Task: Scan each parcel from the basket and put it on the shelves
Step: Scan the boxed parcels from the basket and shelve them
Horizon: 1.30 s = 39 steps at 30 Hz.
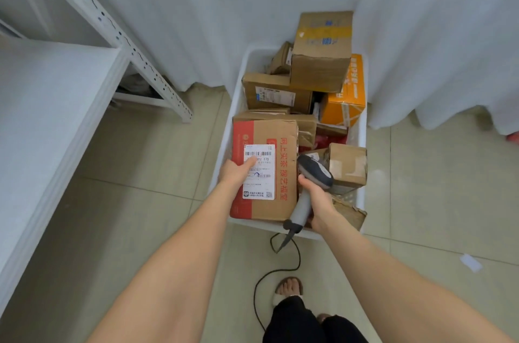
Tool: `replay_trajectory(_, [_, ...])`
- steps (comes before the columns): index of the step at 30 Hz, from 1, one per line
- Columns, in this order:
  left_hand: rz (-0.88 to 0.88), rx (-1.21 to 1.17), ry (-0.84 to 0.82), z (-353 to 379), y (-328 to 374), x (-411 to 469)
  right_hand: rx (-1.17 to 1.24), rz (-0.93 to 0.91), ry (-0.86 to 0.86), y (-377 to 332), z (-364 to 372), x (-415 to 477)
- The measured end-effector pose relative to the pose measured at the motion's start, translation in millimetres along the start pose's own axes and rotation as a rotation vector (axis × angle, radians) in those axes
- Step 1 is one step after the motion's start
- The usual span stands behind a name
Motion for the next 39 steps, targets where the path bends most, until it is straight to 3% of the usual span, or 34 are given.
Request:
replay_trajectory(3, [-0.117, -0.190, -0.097, 2, -20, -2, 0.062, 0.026, -0.076, 0, 2, 1])
replay_trajectory(10, [-0.028, -0.267, -0.070, -14, -5, -33, 0.157, -0.039, -0.111, -28, 6, -39])
replay_trajectory(20, [0.041, -0.333, -0.124, -102, 97, -156, 0.305, -0.049, -0.214, -102, 14, -188])
replay_trajectory(30, [0.173, -0.272, -0.123, -169, 202, -292, 0.288, -0.191, -0.257, -190, 17, -342])
replay_trajectory(39, [0.296, -0.328, -0.117, -207, 232, -377, 0.268, -0.258, -0.383, -220, 8, -435])
Point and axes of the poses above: each hand's wrist, its own x-axis towards the middle knuckle, its own z-axis out of the palm, y = z × x, the point moved 2 cm from there along x, towards the middle knuckle
